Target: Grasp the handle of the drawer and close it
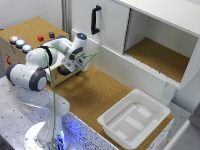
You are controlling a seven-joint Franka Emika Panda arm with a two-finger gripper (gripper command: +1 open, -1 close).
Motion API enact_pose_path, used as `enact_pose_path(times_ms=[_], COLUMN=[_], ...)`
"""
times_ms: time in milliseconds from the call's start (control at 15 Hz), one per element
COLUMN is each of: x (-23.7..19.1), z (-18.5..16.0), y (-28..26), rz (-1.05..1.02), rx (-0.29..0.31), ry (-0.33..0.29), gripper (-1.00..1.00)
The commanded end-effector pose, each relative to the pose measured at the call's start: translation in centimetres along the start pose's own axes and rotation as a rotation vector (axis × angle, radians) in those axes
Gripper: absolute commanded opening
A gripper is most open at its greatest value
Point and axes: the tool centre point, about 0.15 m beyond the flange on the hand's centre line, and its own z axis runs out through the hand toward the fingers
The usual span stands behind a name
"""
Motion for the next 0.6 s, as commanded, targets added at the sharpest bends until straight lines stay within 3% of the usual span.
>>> enact_pose_path(times_ms=[0,533], x=[1.4,1.7], z=[2.9,3.9], y=[-3.3,-9.3], rz=[-0.041,-0.095], rx=[0.027,0.037], ry=[-0.041,-0.049], gripper=[-1.0,-1.0])
